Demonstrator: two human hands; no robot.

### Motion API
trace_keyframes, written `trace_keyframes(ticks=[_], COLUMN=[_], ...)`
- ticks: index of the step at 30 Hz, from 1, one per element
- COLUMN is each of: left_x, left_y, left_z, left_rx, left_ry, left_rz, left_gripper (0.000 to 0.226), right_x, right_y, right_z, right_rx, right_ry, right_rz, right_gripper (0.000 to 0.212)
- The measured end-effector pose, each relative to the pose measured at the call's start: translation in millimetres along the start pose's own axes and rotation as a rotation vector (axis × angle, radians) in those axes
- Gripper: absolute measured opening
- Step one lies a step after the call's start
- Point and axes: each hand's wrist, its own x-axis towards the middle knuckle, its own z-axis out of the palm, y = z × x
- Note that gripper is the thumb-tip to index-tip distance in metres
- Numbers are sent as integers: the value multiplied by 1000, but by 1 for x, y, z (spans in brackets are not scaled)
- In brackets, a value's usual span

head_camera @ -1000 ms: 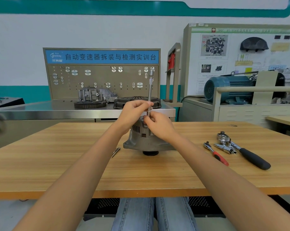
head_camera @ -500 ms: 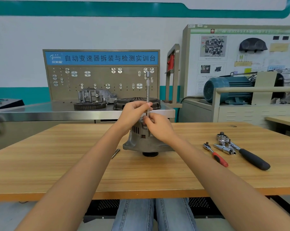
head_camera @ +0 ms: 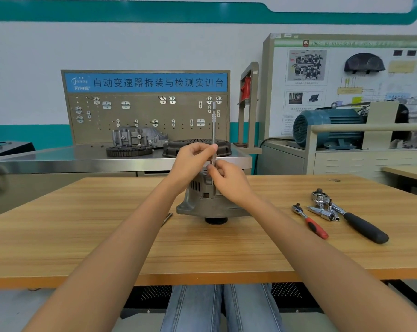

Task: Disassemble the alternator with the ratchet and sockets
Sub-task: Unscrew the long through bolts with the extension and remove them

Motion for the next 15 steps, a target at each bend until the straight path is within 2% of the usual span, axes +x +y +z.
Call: trace_keyframes(ticks=[6,11,15], left_x=[-1,0,1], left_y=[0,-2,-3], left_z=[-2,-2,-2], left_rx=[6,7,9], left_ry=[-17,-9,7], left_rz=[6,10,3], left_gripper=[19,5,6], right_x=[-1,-2,-1], right_y=[-1,-1,-1], right_z=[0,2,3], right_rx=[-10,-44,-85], right_ry=[-2,9,11], right_rz=[7,13,15], right_gripper=[28,29,30])
